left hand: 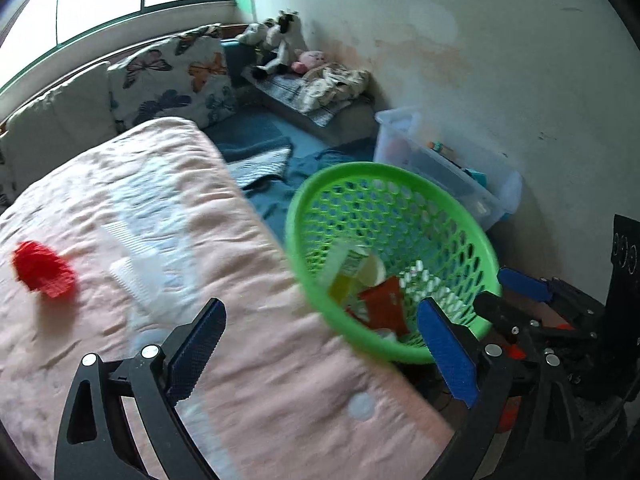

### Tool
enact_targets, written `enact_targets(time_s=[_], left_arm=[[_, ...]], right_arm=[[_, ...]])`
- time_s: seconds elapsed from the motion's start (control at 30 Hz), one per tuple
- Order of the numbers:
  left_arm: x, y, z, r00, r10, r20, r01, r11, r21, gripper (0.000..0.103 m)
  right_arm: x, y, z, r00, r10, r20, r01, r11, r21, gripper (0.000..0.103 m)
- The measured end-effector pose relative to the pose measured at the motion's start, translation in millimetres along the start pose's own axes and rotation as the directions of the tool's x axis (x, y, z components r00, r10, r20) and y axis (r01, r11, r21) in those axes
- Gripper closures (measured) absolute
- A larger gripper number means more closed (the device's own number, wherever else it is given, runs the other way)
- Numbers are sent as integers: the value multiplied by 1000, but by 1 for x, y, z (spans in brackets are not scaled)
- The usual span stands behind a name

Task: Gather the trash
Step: 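Move both grippers back over the bed toward the red mesh and clear box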

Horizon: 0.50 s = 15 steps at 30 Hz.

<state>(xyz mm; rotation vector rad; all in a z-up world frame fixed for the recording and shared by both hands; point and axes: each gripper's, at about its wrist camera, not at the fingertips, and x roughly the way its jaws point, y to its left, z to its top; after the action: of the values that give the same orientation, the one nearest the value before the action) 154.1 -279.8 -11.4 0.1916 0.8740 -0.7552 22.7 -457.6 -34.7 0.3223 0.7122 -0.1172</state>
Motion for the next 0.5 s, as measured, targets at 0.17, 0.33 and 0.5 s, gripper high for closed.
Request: enact_targets(time_s=[0.17, 0.33, 0.5], left_arm=[[-22, 37, -8, 998, 59, 20, -58, 997, -54, 10], [-40, 80, -14, 990, 141, 27, -136, 982, -129, 10], [-56, 122, -22, 977, 212, 21, -204, 959, -199, 10]], right_arm=[[9, 28, 8, 998, 62, -24, -63, 997, -34, 34], [20, 68, 15, 993, 104, -47, -109, 988, -108, 34], [38, 108, 24, 986, 147, -77, -159, 970, -182, 34]])
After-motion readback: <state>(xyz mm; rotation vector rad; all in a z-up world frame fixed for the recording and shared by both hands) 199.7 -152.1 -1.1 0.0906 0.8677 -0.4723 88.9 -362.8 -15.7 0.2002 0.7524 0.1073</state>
